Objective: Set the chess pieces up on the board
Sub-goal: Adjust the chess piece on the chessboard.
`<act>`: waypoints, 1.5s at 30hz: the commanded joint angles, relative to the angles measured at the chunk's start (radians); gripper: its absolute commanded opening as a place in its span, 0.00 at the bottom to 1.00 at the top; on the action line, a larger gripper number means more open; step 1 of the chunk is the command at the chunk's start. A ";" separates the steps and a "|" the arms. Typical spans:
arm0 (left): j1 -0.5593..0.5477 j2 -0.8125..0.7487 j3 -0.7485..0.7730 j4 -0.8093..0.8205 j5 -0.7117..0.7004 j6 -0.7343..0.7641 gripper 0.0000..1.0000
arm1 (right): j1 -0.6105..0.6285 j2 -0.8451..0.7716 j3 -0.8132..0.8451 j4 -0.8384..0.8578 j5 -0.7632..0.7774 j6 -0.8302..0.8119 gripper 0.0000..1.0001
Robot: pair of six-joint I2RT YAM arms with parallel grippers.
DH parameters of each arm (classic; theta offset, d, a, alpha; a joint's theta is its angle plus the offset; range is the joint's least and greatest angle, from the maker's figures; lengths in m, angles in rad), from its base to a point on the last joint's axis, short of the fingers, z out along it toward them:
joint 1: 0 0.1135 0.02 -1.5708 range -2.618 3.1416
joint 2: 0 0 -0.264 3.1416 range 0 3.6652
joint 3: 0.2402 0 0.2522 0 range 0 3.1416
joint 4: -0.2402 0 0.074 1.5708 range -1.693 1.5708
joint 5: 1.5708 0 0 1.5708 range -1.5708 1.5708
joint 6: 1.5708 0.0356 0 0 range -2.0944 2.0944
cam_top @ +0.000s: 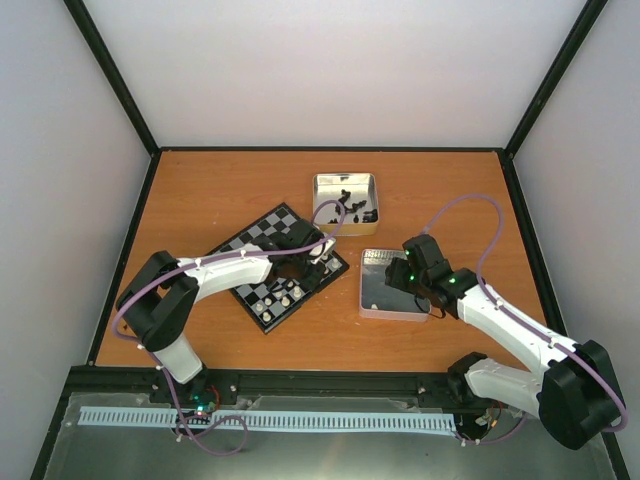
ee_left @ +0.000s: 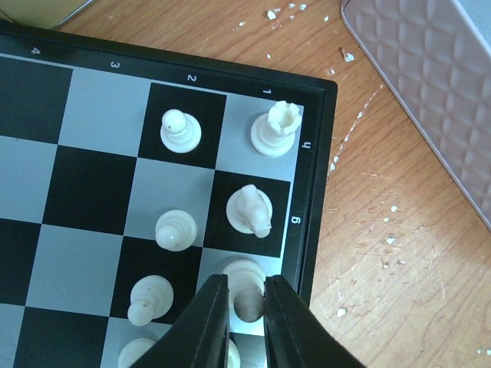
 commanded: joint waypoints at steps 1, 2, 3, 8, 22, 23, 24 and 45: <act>-0.010 -0.009 0.008 -0.008 -0.002 0.006 0.17 | -0.006 -0.011 -0.017 0.025 -0.002 0.014 0.62; -0.011 -0.010 0.013 -0.011 0.000 0.005 0.20 | -0.006 -0.010 -0.015 0.027 -0.003 0.014 0.62; -0.011 -0.013 0.021 -0.015 -0.001 0.004 0.22 | -0.005 -0.008 -0.014 0.027 -0.004 0.014 0.62; -0.010 -0.030 0.059 -0.032 -0.002 0.000 0.26 | -0.006 -0.008 -0.001 0.018 -0.002 0.011 0.62; -0.010 -0.063 0.077 -0.080 -0.030 -0.046 0.35 | -0.006 -0.005 0.010 0.007 0.005 0.009 0.62; -0.010 -0.066 0.069 -0.088 -0.042 -0.056 0.36 | -0.007 -0.005 0.011 0.008 0.004 0.008 0.62; -0.010 -0.074 0.056 -0.091 -0.049 -0.061 0.36 | -0.007 -0.006 0.012 0.008 0.005 0.008 0.62; -0.008 -0.082 -0.034 -0.082 -0.066 -0.050 0.18 | -0.006 -0.005 -0.005 0.019 -0.012 0.011 0.62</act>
